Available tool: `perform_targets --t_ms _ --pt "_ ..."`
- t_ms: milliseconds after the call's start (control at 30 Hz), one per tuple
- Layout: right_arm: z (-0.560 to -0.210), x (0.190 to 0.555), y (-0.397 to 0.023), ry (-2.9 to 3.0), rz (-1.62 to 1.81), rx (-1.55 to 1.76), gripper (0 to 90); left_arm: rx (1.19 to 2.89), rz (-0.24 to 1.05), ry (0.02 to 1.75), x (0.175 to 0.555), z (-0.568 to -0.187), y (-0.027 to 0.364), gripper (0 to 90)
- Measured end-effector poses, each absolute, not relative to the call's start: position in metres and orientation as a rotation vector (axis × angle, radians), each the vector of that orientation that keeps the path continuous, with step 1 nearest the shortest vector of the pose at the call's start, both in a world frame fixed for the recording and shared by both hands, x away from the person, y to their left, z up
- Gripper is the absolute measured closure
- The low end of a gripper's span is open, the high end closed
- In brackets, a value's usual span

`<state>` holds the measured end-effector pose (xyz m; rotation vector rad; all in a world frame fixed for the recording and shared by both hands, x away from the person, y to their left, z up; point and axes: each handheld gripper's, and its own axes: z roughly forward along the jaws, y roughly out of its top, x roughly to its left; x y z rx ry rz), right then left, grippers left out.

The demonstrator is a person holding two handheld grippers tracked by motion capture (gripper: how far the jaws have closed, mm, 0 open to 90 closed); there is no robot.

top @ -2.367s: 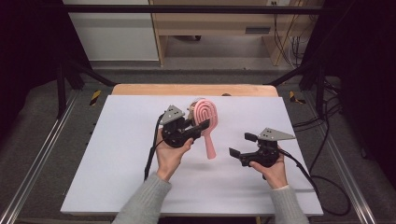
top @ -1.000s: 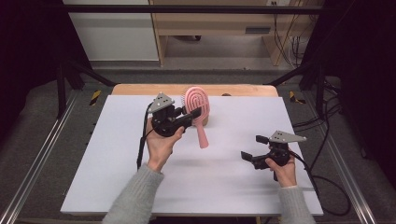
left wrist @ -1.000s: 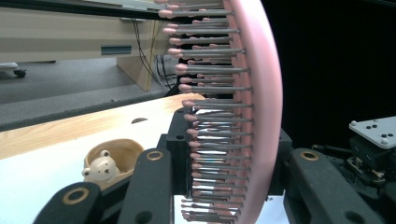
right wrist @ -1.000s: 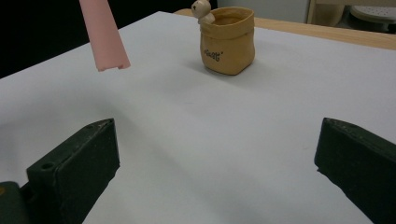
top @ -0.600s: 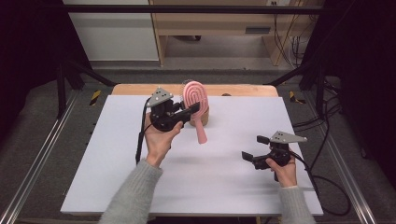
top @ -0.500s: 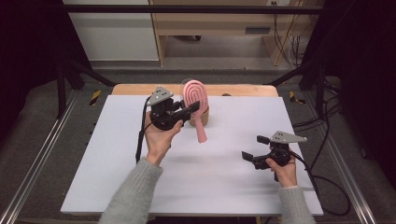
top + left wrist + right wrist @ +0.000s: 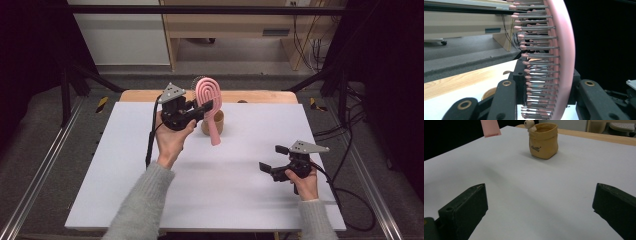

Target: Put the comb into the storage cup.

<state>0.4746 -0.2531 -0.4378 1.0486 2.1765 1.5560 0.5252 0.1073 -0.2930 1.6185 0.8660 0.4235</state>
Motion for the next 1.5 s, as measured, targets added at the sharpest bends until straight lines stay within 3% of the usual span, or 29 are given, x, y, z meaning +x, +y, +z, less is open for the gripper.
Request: perform_targets --t_ms 1500 --pt "-0.439 0.475 -0.253 2.181 1.533 1.047 0.6 1.609 0.489 0.95 0.592 -0.287 0.093 64.0"
